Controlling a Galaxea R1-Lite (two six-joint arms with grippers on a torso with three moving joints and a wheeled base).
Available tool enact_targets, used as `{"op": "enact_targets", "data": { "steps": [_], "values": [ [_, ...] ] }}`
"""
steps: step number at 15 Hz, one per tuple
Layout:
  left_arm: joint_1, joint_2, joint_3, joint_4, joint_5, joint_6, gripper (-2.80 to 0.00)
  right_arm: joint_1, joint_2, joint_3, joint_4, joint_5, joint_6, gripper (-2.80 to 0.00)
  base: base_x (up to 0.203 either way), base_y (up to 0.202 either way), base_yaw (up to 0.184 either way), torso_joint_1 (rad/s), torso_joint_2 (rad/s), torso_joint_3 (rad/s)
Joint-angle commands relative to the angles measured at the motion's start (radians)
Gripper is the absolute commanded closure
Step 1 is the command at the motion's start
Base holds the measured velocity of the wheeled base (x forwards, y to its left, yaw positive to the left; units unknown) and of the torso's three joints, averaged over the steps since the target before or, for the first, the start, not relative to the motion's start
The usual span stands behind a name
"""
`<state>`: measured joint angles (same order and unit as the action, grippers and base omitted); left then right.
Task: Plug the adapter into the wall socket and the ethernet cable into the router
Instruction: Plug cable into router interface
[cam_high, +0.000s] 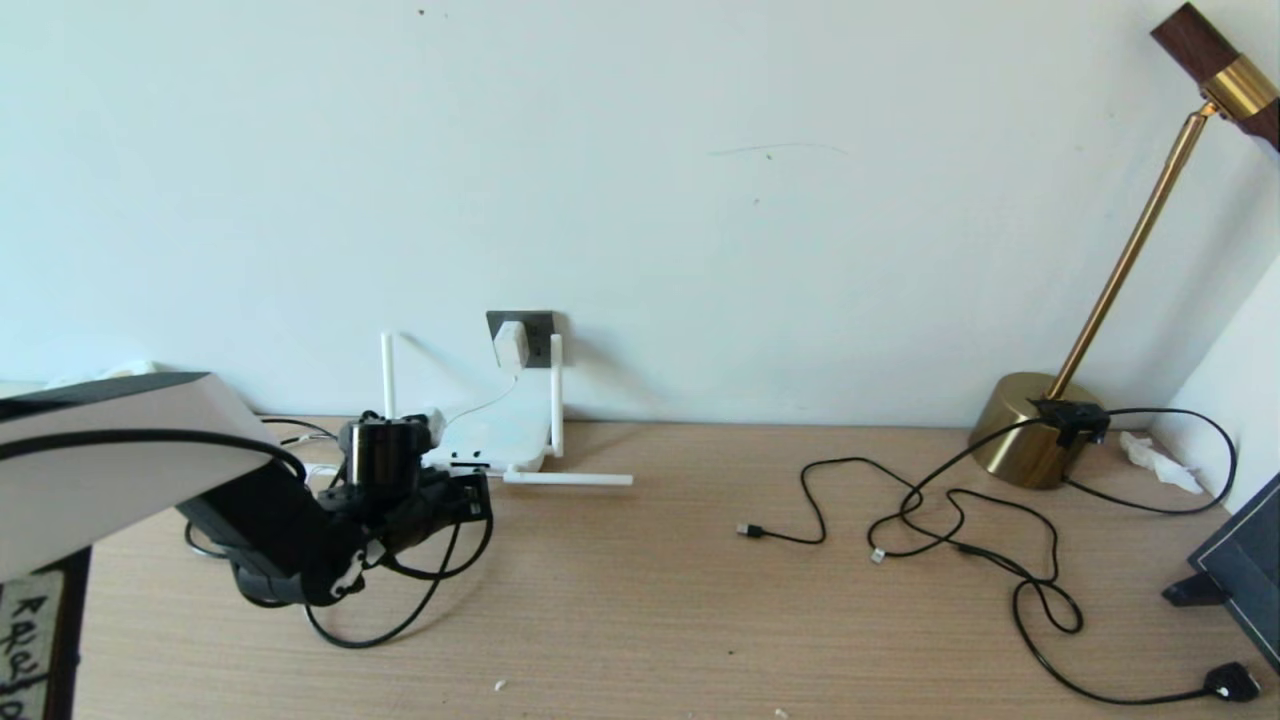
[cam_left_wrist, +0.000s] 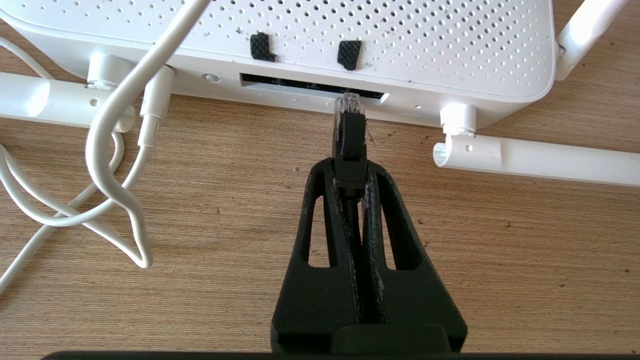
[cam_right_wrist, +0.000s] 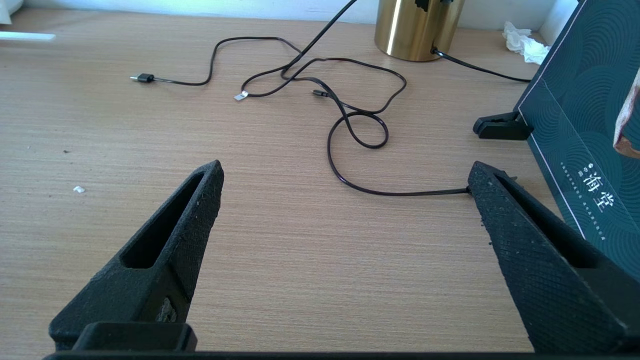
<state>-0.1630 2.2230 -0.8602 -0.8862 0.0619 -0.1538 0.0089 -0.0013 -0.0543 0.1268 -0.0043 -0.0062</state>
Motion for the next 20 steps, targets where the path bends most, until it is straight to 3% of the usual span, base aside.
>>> {"op": "enact_targets", "data": {
  "steps": [1, 20],
  "values": [
    [0.000, -0.002, 0.001, -0.007, 0.001, -0.001, 0.00, 0.000, 0.001, -0.001, 0.001, 0.000, 0.000, -2.80, 0.000, 0.000, 0.000, 0.000, 0.00, 0.000],
    [0.007, -0.011, 0.013, -0.008, 0.001, -0.001, 0.00, 0.000, 0.001, 0.001, 0.001, 0.000, 0.000, -2.80, 0.000, 0.000, 0.000, 0.000, 0.00, 0.000]
  ]
}}
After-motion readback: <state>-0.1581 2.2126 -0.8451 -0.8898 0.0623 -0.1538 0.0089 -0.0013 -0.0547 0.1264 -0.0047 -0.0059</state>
